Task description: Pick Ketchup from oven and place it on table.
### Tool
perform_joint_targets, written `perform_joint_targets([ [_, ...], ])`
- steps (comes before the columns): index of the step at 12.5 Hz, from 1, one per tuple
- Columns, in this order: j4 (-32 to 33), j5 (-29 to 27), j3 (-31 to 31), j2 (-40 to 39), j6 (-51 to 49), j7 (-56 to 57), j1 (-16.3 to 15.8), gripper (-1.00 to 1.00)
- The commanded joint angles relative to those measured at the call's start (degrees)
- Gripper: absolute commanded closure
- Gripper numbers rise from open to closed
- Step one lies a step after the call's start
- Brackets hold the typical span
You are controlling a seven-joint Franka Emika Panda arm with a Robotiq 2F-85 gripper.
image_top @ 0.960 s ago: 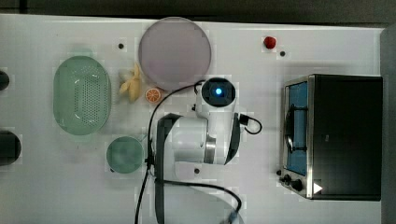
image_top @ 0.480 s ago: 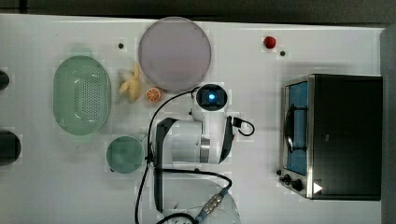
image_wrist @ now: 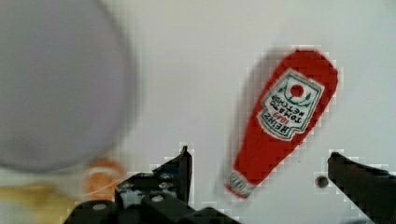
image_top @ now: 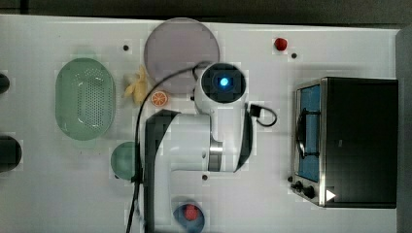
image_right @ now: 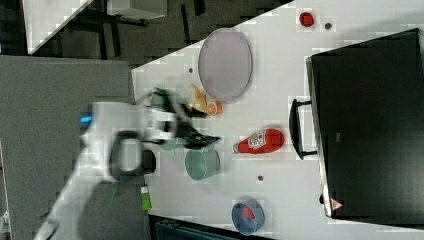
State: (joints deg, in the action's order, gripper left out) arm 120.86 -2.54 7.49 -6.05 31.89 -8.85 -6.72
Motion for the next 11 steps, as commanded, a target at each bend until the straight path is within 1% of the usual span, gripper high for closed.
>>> perform_joint_targets([
  [1, -11.5, 0.7, 0.5, 4.9, -7.2, -1.9, 0.5, -1.0],
  [4, -20.9, 0.8, 0.2, 5.9, -18.7, -1.9, 0.3, -1.0],
  [5, -23.5, 0.8, 0.1, 5.8, -21.1, -1.9, 0.3, -1.0],
  [8, -28.8, 1.0, 0.3, 5.9, -27.8, -1.9, 0.4, -1.0],
  [11, -30.6, 1.0, 0.6, 6.0, -33.6, -1.9, 0.5, -1.0],
])
